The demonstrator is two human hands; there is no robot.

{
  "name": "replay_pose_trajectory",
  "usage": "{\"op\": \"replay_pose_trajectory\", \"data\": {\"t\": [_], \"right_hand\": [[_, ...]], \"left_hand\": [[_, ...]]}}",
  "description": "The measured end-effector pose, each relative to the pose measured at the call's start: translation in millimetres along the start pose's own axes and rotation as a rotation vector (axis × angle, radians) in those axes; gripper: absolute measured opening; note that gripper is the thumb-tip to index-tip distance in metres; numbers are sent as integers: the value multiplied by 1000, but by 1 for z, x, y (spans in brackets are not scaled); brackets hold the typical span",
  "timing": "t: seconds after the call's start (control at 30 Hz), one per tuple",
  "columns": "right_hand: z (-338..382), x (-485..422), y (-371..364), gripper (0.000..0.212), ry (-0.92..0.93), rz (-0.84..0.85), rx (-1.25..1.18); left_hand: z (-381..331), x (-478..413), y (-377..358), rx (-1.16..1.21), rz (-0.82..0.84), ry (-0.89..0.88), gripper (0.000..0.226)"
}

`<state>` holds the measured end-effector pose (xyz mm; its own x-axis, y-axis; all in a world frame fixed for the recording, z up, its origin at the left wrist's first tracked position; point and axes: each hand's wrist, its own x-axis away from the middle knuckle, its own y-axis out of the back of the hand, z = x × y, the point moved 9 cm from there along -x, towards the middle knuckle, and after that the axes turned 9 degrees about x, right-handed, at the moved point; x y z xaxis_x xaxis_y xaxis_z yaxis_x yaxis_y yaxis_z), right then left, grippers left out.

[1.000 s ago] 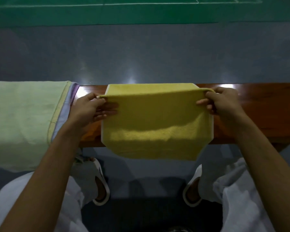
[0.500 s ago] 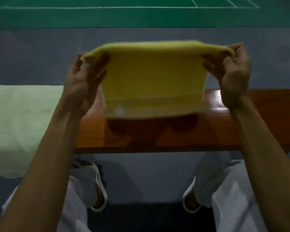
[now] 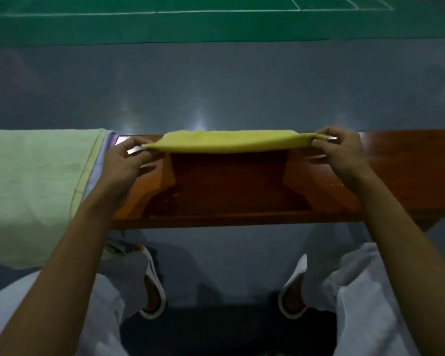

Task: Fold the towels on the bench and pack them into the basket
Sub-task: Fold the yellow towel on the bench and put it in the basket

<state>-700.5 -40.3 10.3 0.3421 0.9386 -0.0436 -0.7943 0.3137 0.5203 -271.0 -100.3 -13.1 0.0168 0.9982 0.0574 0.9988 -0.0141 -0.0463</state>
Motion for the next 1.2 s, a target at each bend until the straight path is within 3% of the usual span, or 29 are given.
{"op": "replay_pose_trajectory", "data": {"t": [0.1, 0.23, 0.43, 0.53, 0.67, 0.83, 1.0, 1.1, 1.2], "right_hand": [[-7, 7, -3, 19, -3, 124, 146], [-24, 14, -10, 8, -62, 293, 337], [-47, 28, -34, 6, -189, 718, 467], [-53, 37, -41, 7, -226, 877, 489], [-55, 41, -42, 5, -214, 938, 558], [-62, 58, -46, 4, -274, 1133, 622], [-53, 56, -42, 44, -247, 1098, 523], [-29, 39, -50, 35, -138, 874, 381], [-10, 14, -65, 21, 4, 520, 395]], "left_hand": [[13, 4, 11, -266, 29, 69, 11], [25, 10, 13, -508, 131, 138, 11], [41, 15, 12, -789, 334, 276, 11], [52, 23, 7, -862, 506, 363, 11], [59, 29, 3, -876, 620, 430, 7], [66, 44, -3, -866, 789, 562, 9], [49, 41, -15, -819, 827, 452, 25], [30, 18, -26, -690, 520, 226, 23], [9, 10, -50, -591, 222, -110, 12]]}}
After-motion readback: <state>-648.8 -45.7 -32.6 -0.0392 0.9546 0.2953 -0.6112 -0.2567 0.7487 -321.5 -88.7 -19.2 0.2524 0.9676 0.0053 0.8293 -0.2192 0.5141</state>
